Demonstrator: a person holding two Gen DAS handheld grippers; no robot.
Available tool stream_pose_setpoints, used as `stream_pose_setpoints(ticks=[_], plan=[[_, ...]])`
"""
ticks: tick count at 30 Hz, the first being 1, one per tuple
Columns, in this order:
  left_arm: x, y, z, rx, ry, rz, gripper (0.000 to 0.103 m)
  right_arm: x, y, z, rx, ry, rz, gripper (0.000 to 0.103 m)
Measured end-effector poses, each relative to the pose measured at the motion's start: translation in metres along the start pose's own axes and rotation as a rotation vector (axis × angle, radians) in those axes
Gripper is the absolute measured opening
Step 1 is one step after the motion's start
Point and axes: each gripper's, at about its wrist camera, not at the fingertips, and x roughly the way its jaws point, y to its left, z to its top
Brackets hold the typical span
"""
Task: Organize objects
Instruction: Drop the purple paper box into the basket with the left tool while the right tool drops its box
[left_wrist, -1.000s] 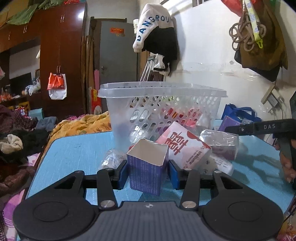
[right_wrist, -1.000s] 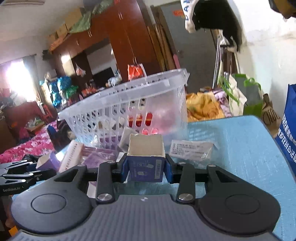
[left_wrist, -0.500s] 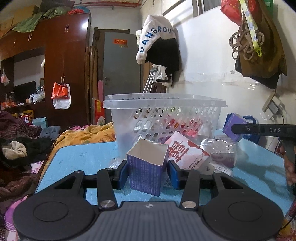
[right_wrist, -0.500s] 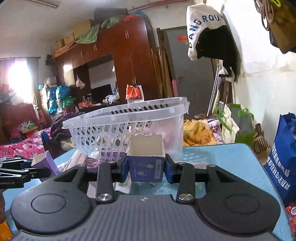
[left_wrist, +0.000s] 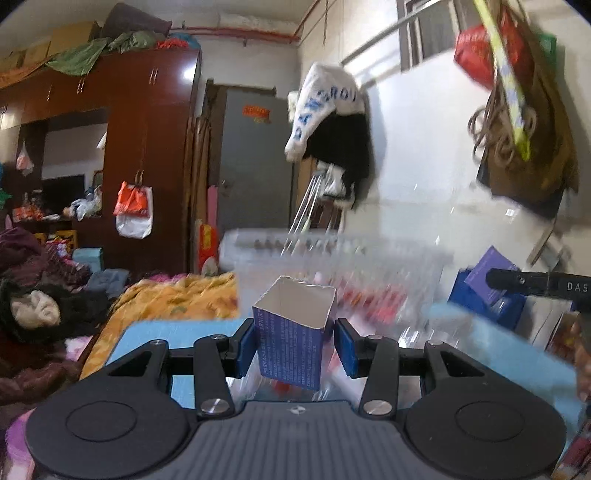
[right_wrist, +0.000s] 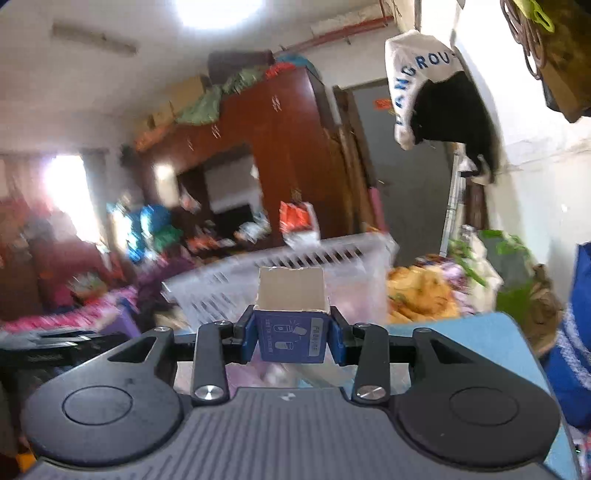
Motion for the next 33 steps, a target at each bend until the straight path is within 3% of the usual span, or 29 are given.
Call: stream_pose_setpoints(ticks=[4,8,10,13,15,17,18,19,21,24,26,28,31,33], plan=[[0.010,-0.004,0.046,0.003,-0.057,-0.053,0.049,0.018,0.023,0.040,-0.093,-0.014,-0.013,0.042],[0.061,-0.008,0.092,-0.028,-0.011,-0.083,0.049,0.068,0.031,0.076,-0.152,0.016,-0.004,0.042],[0.090,-0.007,0.103,-0.054,0.034,-0.086,0.050,0.100,0.023,0.085,-0.151,0.064,0.015,0.042],[0.123,-0.004,0.105,-0.084,0.075,-0.033,0.050,0.130,0.013,0.086,-0.111,0.140,-0.020,0.043],[0.136,-0.002,0.101,-0.087,0.095,-0.032,0.059,0.135,0.012,0.083,-0.125,0.134,-0.038,0.045],[0.144,-0.003,0.098,-0.075,0.114,-0.019,0.084,0.134,0.010,0.081,-0.124,0.110,-0.044,0.070],[0.147,-0.004,0.096,-0.059,0.127,-0.008,0.087,0.132,0.009,0.080,-0.118,0.109,-0.039,0.089],[0.147,-0.005,0.095,-0.048,0.135,0.002,0.087,0.128,0.009,0.080,-0.115,0.098,-0.041,0.097],[0.133,-0.006,0.092,-0.031,0.114,0.000,0.087,0.111,0.011,0.079,-0.109,0.071,-0.063,0.103],[0.091,0.000,0.083,-0.016,0.050,0.016,0.087,0.074,0.007,0.072,-0.098,0.052,-0.059,0.103],[0.070,0.006,0.073,-0.010,0.037,0.033,0.094,0.050,-0.005,0.060,-0.084,0.050,-0.083,0.103],[0.055,0.014,0.055,-0.006,0.046,0.039,0.098,0.043,-0.021,0.048,-0.032,0.119,-0.154,0.103],[0.046,0.030,0.031,-0.048,0.071,0.057,0.098,0.056,-0.051,0.024,0.050,0.301,-0.177,0.084],[0.051,0.041,0.025,-0.077,0.123,0.045,0.098,0.067,-0.057,0.011,0.040,0.368,-0.211,0.080]])
